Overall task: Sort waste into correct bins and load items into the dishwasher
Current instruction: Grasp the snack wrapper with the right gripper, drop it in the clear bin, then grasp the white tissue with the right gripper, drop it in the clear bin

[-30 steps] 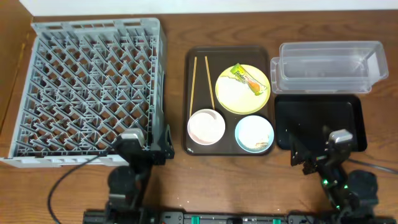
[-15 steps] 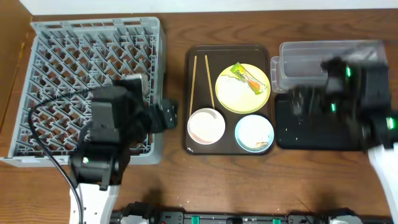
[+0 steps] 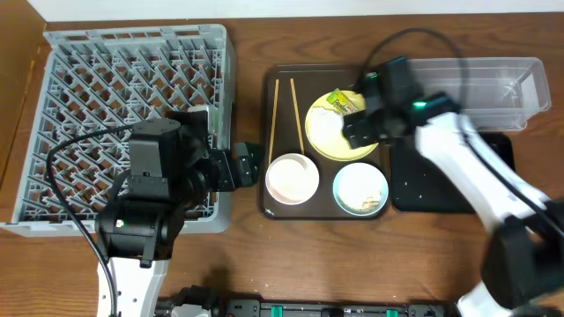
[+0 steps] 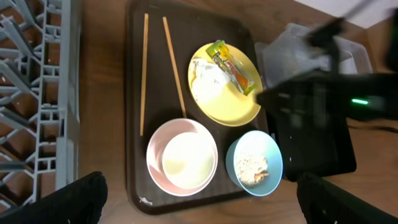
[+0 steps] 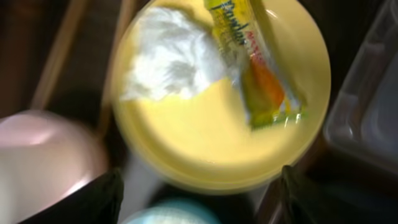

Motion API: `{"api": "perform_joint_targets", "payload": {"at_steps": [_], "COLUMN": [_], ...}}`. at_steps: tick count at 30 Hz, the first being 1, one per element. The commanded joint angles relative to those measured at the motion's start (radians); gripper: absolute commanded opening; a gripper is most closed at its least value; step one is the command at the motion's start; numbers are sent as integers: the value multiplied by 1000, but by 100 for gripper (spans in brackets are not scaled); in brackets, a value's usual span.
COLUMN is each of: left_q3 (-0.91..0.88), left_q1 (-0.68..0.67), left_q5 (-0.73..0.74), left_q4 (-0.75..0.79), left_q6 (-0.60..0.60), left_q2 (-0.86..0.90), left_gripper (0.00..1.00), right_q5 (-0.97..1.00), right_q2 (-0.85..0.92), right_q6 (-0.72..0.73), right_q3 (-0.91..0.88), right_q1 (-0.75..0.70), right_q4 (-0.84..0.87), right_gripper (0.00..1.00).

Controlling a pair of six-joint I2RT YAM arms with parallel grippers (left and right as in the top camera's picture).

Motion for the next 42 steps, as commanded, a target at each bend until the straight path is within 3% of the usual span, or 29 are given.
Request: {"api": "perform_joint_targets", "payload": {"at_steps": [1,6,8,11,13,15,24,27,30,34,38,41,42], "left_q3": [17,17,17,17,17,17,17,17,17,17,17,17,17], "left_q1": [0,0,0,0,0,0,0,0,0,0,0,0,0], "left_q5": [19,19,19,19,19,19,19,19,19,19,19,19,19], "left_q4": [-1,-1,-1,-1,-1,-1,-1,-1,-1,-1,-1,-1,-1], "left_q6": [-6,-6,-6,-6,-6,-6,-6,-6,-6,-6,-6,-6,-6], "left_q2": [0,0,0,0,0,0,0,0,0,0,0,0,0], "left_gripper": [98,98,98,98,98,98,98,98,98,98,98,98,98], "right_q5": [243,288,261,261,270,271,264,269,268,263,170,-8,-31], "right_q2": [98,225,241,241,241,220,-92,-205,-177,-92,-34,-53,-69], "right_q6": [-112,-217,-241,-241,-236,-222,100,365,597,679,630,439,408], "right_q3": [16,16,16,15,16,22,33,33,30,30,30,34,36], "right_q1": [13,-2,-5,-5,-5,-8,-24,-119,-260,-333,-349,-337,-328], "right_q4": [89,183,183,177,177,148,51,-3,-41,20,68,153,159], "right_gripper": [81,66,50,36,11,1,1,1,1,1,26,54,55]}}
